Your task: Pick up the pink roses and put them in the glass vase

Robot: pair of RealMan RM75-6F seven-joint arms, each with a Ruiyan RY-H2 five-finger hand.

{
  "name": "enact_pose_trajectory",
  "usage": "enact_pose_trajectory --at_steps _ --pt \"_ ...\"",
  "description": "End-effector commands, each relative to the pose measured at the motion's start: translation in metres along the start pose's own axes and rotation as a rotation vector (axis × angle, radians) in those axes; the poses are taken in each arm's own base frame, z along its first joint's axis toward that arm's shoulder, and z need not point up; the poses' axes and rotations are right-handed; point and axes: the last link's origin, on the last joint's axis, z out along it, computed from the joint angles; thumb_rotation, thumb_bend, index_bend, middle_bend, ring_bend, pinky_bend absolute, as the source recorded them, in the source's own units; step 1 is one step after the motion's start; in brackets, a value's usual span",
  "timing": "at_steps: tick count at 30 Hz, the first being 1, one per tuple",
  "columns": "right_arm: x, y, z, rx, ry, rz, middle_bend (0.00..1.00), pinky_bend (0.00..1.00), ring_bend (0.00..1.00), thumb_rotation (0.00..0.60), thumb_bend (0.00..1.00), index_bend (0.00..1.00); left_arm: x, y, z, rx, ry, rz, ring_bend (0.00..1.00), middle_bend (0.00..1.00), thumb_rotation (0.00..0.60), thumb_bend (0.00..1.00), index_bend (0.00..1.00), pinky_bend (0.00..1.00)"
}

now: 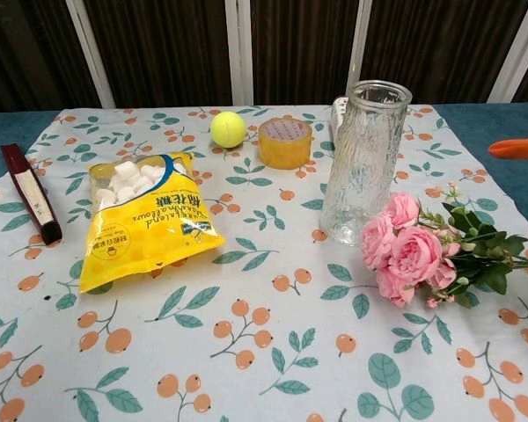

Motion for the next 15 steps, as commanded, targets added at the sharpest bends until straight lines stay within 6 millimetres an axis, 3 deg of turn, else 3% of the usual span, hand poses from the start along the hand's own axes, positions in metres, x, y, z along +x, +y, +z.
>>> enact_pose_trajectory --at_steps 1,10,15 --pt "-0.009 -0.015 0.016 0.019 -0.029 0.023 0.04 0.00 0.02 0.600 0.19 0.00 0.000 0.000 0.000 -0.004 -0.005 -0.006 0.00 0.00 0.600 0.00 0.00 0.00" --pt "-0.031 -0.036 0.044 0.032 -0.084 0.039 0.11 0.00 0.10 0.600 0.19 0.02 0.001 -0.003 0.001 0.002 -0.027 -0.030 0.00 0.00 0.600 0.00 0.00 0.00" --pt "-0.043 -0.043 0.057 0.022 -0.096 0.055 0.23 0.07 0.23 0.600 0.20 0.14 0.001 -0.004 0.003 0.002 -0.037 -0.042 0.00 0.00 0.600 0.00 0.00 0.00"
